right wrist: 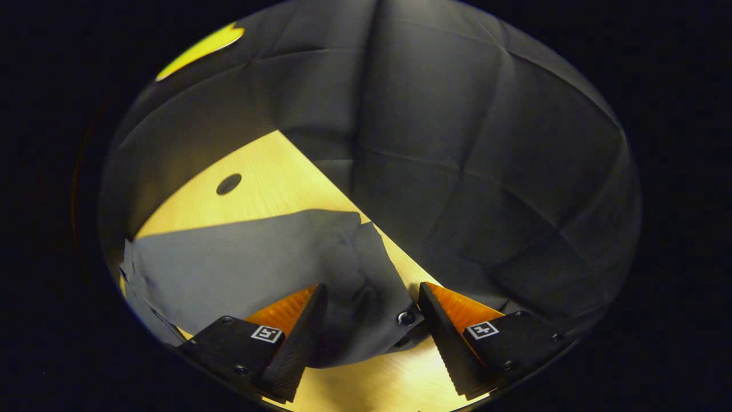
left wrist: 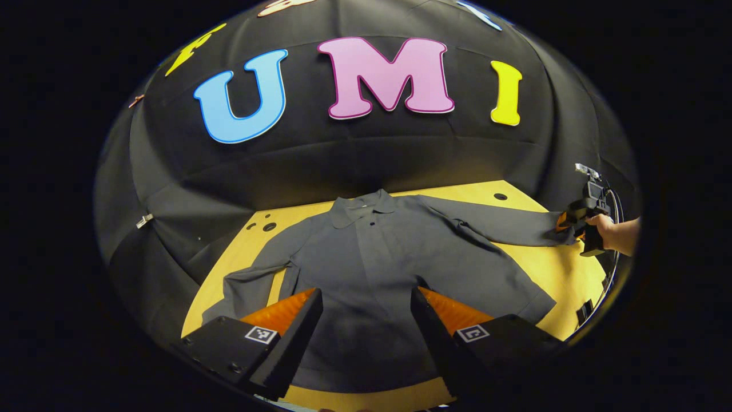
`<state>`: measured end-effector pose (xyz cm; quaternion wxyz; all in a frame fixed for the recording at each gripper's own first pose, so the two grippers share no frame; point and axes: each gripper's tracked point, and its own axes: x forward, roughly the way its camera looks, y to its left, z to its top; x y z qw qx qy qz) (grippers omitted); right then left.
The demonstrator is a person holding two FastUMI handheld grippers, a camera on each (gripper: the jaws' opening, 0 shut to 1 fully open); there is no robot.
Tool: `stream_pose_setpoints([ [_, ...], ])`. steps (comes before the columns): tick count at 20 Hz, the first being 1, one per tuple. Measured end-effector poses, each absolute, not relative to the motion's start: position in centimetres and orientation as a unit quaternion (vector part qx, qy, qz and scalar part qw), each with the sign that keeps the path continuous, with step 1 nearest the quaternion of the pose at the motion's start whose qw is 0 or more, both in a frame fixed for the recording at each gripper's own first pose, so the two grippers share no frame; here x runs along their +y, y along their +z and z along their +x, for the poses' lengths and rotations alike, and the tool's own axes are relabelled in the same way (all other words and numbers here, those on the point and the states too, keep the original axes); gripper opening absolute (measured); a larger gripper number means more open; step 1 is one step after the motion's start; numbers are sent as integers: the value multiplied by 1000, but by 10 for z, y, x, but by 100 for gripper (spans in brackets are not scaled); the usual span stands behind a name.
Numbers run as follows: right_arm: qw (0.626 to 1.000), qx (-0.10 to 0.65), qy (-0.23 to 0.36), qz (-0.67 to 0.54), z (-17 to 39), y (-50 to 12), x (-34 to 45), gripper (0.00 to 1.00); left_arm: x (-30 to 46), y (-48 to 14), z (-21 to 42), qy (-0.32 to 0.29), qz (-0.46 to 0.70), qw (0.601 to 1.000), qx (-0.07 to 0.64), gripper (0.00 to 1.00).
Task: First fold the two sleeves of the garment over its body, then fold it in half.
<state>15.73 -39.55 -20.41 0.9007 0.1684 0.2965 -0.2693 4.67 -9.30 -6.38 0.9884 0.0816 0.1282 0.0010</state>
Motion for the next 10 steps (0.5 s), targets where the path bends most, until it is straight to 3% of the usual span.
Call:
stream_pose_setpoints([
  [3,897,299,-273,179,158,-192,-396,86,-90,-62,47,7,82,989,124,98],
  [4,895,305,-270,183,159,-194,-395,67,-89,-64,46,8,81,989,124,98],
  [10,901,316,-236,180,169,-195,-380,0,-74,-71,33,30,68,989,132,98],
])
